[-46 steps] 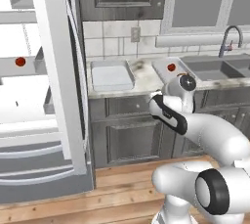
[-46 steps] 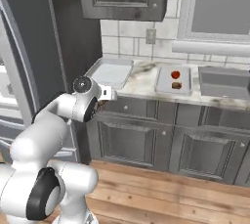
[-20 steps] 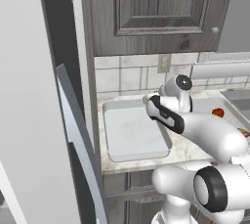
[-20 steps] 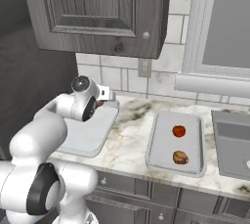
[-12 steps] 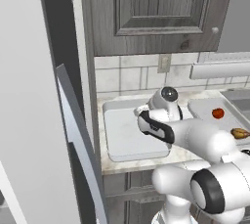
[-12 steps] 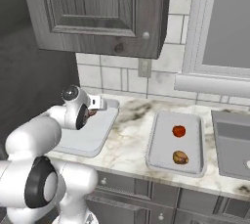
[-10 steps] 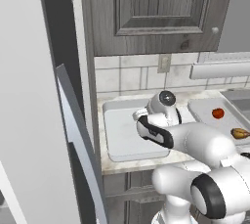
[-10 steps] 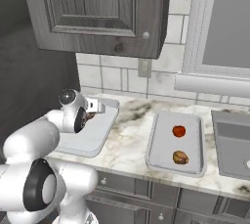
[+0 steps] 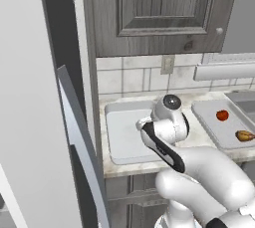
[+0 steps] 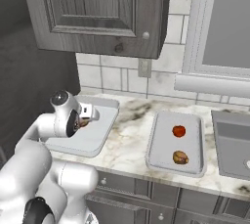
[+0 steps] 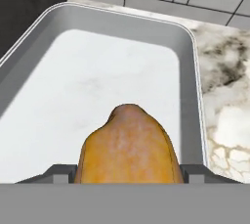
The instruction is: Place one tomato and one chicken drumstick in each tupperware on the nearby counter, to pack two identical lunches.
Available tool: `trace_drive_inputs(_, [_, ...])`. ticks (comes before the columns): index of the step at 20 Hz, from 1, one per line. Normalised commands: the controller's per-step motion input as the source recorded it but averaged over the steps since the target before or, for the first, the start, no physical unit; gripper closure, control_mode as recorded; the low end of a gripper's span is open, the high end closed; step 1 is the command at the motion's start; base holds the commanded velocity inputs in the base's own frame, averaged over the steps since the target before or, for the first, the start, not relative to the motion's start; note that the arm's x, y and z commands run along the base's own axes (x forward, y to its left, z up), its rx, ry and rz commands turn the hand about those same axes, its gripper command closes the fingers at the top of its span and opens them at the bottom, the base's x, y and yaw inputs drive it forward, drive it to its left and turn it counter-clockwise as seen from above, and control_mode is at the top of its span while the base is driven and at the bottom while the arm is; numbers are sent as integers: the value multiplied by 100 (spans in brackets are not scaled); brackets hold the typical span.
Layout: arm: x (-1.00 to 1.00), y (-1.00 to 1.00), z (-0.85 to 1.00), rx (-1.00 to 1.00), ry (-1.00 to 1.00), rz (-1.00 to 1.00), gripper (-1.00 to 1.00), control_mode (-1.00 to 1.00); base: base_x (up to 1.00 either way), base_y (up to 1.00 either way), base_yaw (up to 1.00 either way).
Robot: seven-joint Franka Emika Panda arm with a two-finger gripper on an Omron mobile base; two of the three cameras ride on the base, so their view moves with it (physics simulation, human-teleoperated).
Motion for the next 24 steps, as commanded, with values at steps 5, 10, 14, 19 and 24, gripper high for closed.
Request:
trace_drive_inputs(5, [-58, 4, -19, 0, 10, 0, 100, -100, 0, 0, 0])
trace_drive_inputs(10, [-52, 21, -55, 0, 10, 0, 100, -100, 0, 0, 0])
trace_drive_inputs(14, [-25, 18, -54, 0, 10, 0, 100, -100, 0, 0, 0])
trace_drive_inputs(19, [21, 2, -39, 0, 2, 0, 100, -100, 0, 0, 0])
trace_drive_inputs(24, [50, 0, -28, 0, 0, 0, 100, -100, 0, 0, 0])
